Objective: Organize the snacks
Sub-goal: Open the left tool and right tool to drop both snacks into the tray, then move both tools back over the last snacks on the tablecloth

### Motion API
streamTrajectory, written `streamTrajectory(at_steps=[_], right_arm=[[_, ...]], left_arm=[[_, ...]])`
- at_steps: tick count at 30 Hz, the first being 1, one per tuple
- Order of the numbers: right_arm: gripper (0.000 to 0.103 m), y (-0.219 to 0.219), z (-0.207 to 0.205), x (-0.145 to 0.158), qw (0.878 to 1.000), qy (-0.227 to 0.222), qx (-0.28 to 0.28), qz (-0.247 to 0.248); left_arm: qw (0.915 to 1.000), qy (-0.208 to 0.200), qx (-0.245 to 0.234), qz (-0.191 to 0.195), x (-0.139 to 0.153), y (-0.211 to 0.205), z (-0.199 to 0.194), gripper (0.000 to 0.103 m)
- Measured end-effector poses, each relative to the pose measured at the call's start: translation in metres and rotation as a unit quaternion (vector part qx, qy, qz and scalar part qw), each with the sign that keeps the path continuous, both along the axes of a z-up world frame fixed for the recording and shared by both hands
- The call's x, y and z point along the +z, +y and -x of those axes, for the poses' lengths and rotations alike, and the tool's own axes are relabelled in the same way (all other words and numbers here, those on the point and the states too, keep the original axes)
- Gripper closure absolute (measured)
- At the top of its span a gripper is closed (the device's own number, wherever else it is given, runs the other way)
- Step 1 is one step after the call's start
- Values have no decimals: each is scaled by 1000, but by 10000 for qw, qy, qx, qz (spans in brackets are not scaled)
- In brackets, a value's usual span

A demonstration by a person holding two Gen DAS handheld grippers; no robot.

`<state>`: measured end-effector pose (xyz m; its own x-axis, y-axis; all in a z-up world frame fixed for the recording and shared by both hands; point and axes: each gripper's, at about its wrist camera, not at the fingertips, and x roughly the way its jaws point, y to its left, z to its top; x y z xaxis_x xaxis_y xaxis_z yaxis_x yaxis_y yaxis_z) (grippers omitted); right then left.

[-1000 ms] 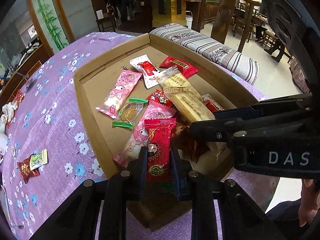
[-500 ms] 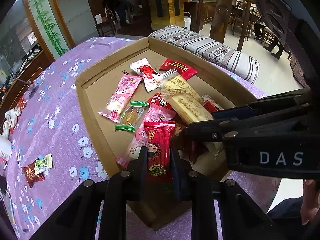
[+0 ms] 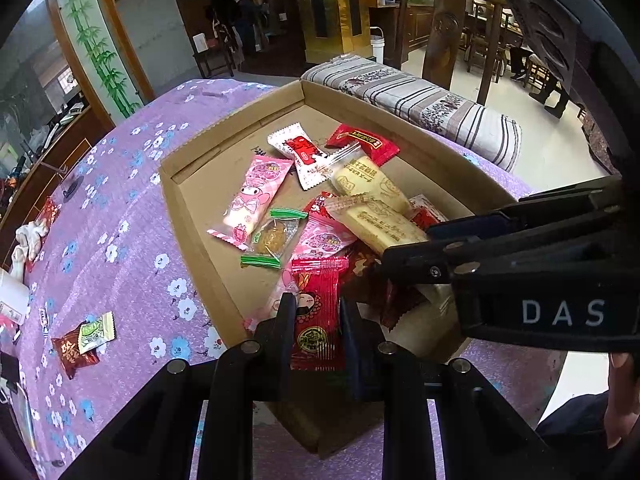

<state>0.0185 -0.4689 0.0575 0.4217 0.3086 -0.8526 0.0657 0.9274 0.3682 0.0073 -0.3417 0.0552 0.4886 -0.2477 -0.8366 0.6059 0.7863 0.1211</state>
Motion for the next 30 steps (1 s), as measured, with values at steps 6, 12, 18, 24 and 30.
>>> streamTrajectory(at_steps=[6, 12, 18, 24, 30], right_arm=[[68, -1, 1, 5, 10000, -52, -37, 36], [68, -7, 7, 15, 9995, -235, -184, 63], [68, -7, 12, 24, 9989, -365, -286, 79], [68, 1, 15, 32, 9983, -487, -306, 132], [68, 16, 17, 40, 9974, -641, -272, 174]], left_arm=[[9999, -10, 107, 7, 3, 3, -2, 72], [9998, -52, 165, 137, 10, 8, -1, 54], [9996, -161, 80, 233, 20, 12, 6, 54], [9988, -284, 128, 381, 31, 24, 11, 49], [9974, -407, 293, 520, 40, 48, 14, 48]])
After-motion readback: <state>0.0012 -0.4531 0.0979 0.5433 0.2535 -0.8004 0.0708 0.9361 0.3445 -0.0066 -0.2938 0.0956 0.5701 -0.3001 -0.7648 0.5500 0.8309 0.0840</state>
